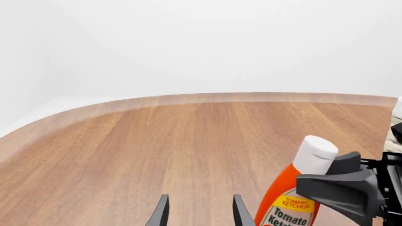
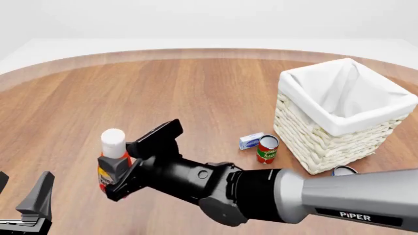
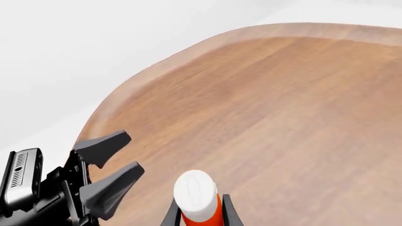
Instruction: Pick up the ketchup, and put it in the basket.
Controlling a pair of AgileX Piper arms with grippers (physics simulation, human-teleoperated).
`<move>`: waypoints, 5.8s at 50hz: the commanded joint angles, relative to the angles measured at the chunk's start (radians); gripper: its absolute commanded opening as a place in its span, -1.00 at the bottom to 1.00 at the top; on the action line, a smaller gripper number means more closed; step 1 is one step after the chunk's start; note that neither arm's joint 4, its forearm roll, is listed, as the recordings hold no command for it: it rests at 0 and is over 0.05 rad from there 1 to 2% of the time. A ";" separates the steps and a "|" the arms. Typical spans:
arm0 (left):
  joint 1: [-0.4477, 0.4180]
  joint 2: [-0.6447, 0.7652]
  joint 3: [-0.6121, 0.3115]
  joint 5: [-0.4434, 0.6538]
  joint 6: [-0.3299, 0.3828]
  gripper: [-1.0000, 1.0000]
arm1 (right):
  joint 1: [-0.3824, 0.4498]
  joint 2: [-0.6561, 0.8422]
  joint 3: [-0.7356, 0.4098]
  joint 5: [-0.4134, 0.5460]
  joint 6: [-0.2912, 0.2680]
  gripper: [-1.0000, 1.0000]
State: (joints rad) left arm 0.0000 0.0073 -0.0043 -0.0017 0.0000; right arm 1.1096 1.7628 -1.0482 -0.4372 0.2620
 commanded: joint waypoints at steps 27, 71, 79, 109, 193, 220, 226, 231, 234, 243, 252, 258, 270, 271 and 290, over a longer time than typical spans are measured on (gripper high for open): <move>0.000 0.000 0.000 0.000 0.000 1.00 | -0.167 -0.080 -0.013 0.010 0.006 -1.00; 0.000 0.000 0.000 0.000 0.000 1.00 | -0.512 -0.198 0.018 -0.035 0.070 -1.00; 0.000 0.000 0.000 0.000 0.000 1.00 | -0.581 -0.227 0.036 -0.046 0.095 -1.00; 0.000 0.000 0.000 0.000 0.000 1.00 | -0.864 -0.365 0.145 -0.111 0.158 -1.00; 0.000 0.000 0.000 0.000 0.000 1.00 | -1.226 -0.518 0.318 -0.059 0.128 -1.00; 0.000 0.000 0.000 0.000 0.000 1.00 | -1.242 -0.485 0.284 -0.024 0.105 -1.00; 0.000 0.000 0.000 0.000 0.000 1.00 | -1.235 -0.471 0.280 -0.025 0.098 -1.00; 0.000 0.000 0.000 0.000 0.000 1.00 | -1.223 -0.442 0.274 -0.025 0.093 -1.00; 0.000 0.000 0.000 0.000 0.000 1.00 | -1.218 -0.428 0.267 -0.018 0.084 -1.00; 0.000 0.000 0.000 0.000 0.000 1.00 | -1.223 -0.411 0.254 0.002 0.066 -1.00; 0.000 0.000 0.000 0.000 0.000 1.00 | -1.235 -0.415 0.245 0.023 0.032 -1.00; 0.000 0.000 0.000 0.000 0.000 1.00 | -1.237 -0.399 0.230 0.044 0.018 -1.00; 0.000 0.000 0.000 0.000 0.000 1.00 | -1.244 -0.379 0.210 0.078 -0.023 -1.00; 0.000 0.000 0.000 0.000 0.000 1.00 | -1.245 -0.379 0.207 0.082 -0.027 -1.00; 0.000 0.000 0.000 0.000 0.000 1.00 | -1.250 -0.353 0.179 0.115 -0.071 -1.00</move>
State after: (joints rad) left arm 0.0000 0.0073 -0.0043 -0.0017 0.0000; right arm -0.1403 1.3993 -0.8522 -0.3346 0.1951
